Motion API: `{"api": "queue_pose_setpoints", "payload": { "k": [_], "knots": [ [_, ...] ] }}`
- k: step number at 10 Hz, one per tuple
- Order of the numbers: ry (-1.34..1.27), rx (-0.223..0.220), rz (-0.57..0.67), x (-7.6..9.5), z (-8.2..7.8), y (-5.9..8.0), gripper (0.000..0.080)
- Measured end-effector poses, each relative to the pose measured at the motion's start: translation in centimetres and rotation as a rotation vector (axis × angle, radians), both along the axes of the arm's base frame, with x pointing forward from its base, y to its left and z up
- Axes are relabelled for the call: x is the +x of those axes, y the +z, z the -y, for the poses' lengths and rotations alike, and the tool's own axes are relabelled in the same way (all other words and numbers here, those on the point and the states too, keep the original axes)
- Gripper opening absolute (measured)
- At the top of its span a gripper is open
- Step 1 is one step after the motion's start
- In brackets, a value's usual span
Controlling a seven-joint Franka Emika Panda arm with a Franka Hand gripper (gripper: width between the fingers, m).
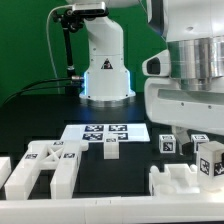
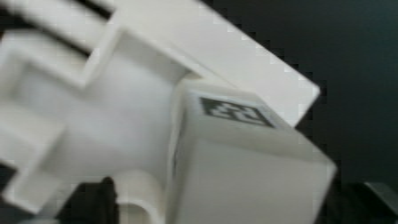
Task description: Assemble chair
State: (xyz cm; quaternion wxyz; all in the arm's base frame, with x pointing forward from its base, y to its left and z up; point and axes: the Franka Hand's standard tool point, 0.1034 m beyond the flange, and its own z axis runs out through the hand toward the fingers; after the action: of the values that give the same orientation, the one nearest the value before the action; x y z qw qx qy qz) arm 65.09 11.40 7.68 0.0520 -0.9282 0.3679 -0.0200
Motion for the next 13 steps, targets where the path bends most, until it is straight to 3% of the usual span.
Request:
{"api": "queue_pose_setpoints", "payload": {
  "k": [5, 7, 8, 9, 10, 11, 12, 13],
  "knots": [
    [0.394, -0.035, 0.026, -0.17, -0.44, -0.05, 0.0649],
    [0.754, -0.098, 0.021, -0.21, -0.59, 0.13, 0.0649],
    [0.897, -0.11, 0.028, -0.3, -0.64, 0.05, 0.0649],
    [0.872, -0.107, 0.027, -0.3, -0.65, 0.04, 0.0649],
    [0.849, -0.106, 0.026, -0.31, -0.65, 0.03, 0.0535],
    [0.823, -0.103, 0.024, -0.31, -0.65, 0.03, 0.0535],
    [0.751, -0.099, 0.02, -0.31, -0.67, 0.03, 0.0367],
    [0.685, -0.095, 0.017, -0.31, -0.68, 0.03, 0.0367]
  ]
}}
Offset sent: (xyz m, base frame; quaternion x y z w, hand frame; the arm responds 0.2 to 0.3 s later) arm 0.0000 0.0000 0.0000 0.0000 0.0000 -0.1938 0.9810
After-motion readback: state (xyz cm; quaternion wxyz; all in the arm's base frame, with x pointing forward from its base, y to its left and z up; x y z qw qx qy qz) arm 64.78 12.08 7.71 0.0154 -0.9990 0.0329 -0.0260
